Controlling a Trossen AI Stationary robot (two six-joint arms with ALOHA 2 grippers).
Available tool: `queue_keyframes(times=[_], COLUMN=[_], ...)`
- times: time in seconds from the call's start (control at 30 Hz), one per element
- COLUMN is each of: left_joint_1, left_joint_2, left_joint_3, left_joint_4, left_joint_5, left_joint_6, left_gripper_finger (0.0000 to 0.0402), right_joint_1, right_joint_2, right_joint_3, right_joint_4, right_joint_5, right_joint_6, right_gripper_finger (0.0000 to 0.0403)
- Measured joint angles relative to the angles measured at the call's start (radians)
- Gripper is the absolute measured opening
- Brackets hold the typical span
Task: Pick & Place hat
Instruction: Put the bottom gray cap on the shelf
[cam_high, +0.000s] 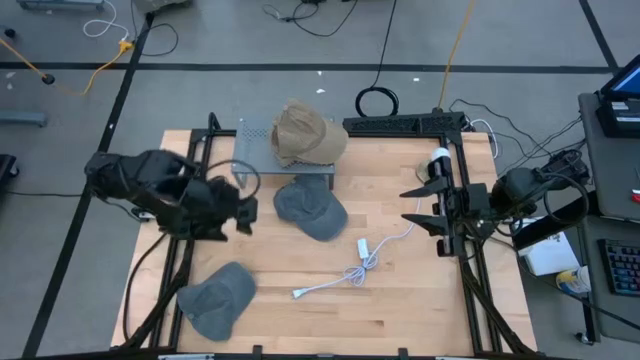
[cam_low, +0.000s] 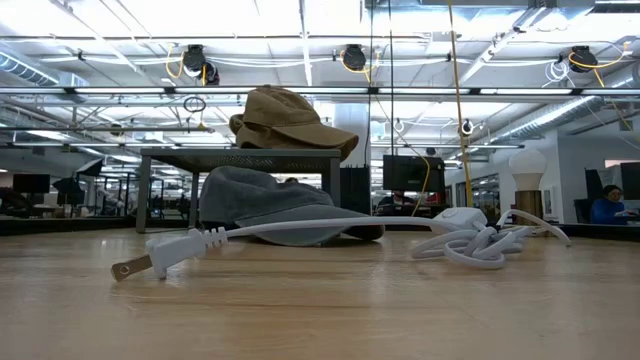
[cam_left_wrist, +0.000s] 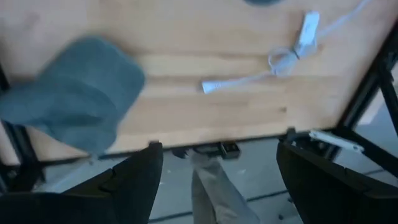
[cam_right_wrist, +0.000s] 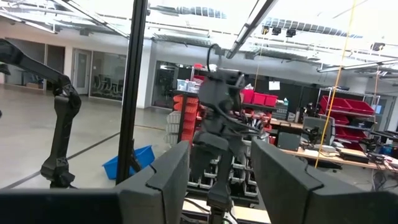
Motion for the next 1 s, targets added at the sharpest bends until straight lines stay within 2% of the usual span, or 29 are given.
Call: queue_keyframes(times=[0.23,0.37,0.63,0.8,0.9,1.0], left_joint_1=[-0.181,-0.258,-0.370,-0.417,-0.440,-0.450], left_joint_2=[0.016,0.048,0.112,0.146,0.159,0.173], left_joint_3=[0.000,-0.010,-0.125,-0.202,-0.262,-0.324], left_joint_4=[0.001,-0.001,0.010,0.074,0.139,0.212], left_joint_5=[-0.056,-0.072,-0.041,-0.037,-0.034,-0.032], left_joint_6=[-0.214,-0.274,-0.378,-0.406,-0.427,-0.429], left_gripper_finger=[0.0288,0.0269,0.0245,0.0248,0.0256,0.0263], right_joint_1=[0.000,0.003,0.003,0.005,0.015,0.025], right_joint_2=[0.006,0.019,0.047,0.061,0.062,0.062], right_joint_3=[0.000,0.000,0.000,0.000,0.000,0.000], right_joint_4=[-0.023,-0.039,-0.087,-0.125,-0.125,-0.123], right_joint_5=[-0.001,-0.002,-0.004,-0.007,-0.062,-0.167], right_joint_6=[0.002,0.087,0.127,0.132,0.121,0.087], right_gripper_finger=[0.0165,0.0165,0.0165,0.0165,0.0165,0.0165])
